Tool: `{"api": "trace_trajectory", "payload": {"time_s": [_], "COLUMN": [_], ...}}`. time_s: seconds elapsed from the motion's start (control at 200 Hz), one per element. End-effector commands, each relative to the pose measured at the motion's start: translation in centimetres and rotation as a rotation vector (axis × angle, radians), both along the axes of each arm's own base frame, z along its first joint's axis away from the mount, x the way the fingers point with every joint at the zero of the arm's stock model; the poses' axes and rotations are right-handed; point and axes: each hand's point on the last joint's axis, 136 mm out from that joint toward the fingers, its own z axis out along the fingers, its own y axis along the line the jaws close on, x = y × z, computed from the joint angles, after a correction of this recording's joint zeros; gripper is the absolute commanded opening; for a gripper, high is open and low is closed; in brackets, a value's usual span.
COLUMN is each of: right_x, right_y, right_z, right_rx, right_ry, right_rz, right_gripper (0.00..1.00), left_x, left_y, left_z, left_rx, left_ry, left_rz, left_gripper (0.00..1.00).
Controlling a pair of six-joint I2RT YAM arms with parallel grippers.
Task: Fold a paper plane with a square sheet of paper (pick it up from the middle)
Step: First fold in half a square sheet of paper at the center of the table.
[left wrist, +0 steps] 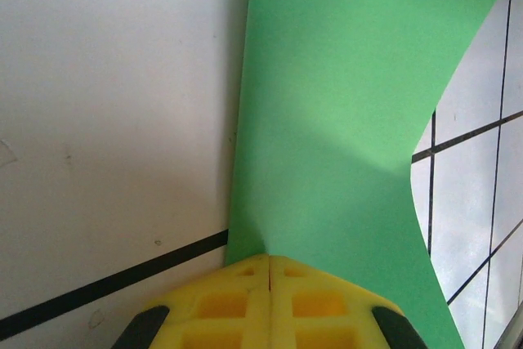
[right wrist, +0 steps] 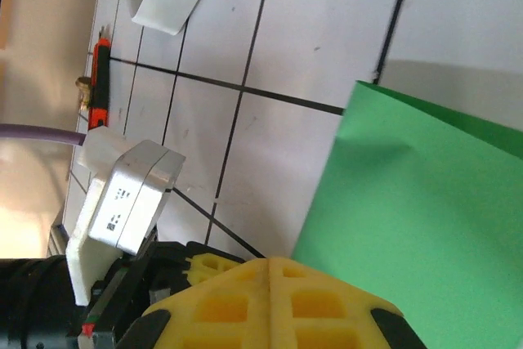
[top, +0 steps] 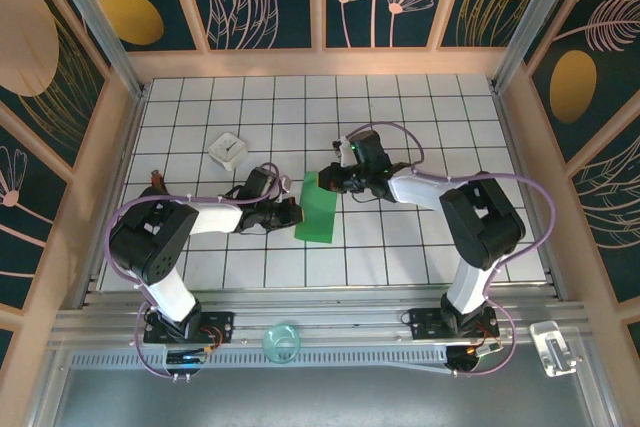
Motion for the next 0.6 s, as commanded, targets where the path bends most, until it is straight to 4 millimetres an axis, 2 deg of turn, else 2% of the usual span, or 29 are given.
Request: {"api": "trace_trajectory", "payload": {"time_s": [0.0,0.16,0.315,0.44,0.595], "right_x": [-0.3,-1.4,-2.1,-1.9,-0.7], "right_y": [2.2,4.6,5.5,5.6,4.5], "right_z": [-0.6,-2.6,-4.5,-5.9,-7.9], "right_rx": [0.041,0.030,0.000,-0.039,-0.116], "right_ry": [0.041,0.095,0.128,0.139,0.141], "right_rz": [0.038,0.089,0.106,0.103,0.063], "right_gripper": [0.00,0.00,0.00,0.00,0.00], "left_x": [-3.6,-3.7,-3.6,-3.7,-4.0], "left_y": [3.5,3.6,3.6,3.7,4.0], "left_z": [-5.0,-5.0,-4.9,-4.9,-5.1], "left_rx": [0.181,0.191,0.190,0.193,0.213], "left_ry": [0.163,0.162,0.157,0.156,0.162], "left_rz": [0.002,-0.002,-0.001,-0.006,-0.026], "left_gripper": [0.00,0.00,0.00,0.00,0.00]}}
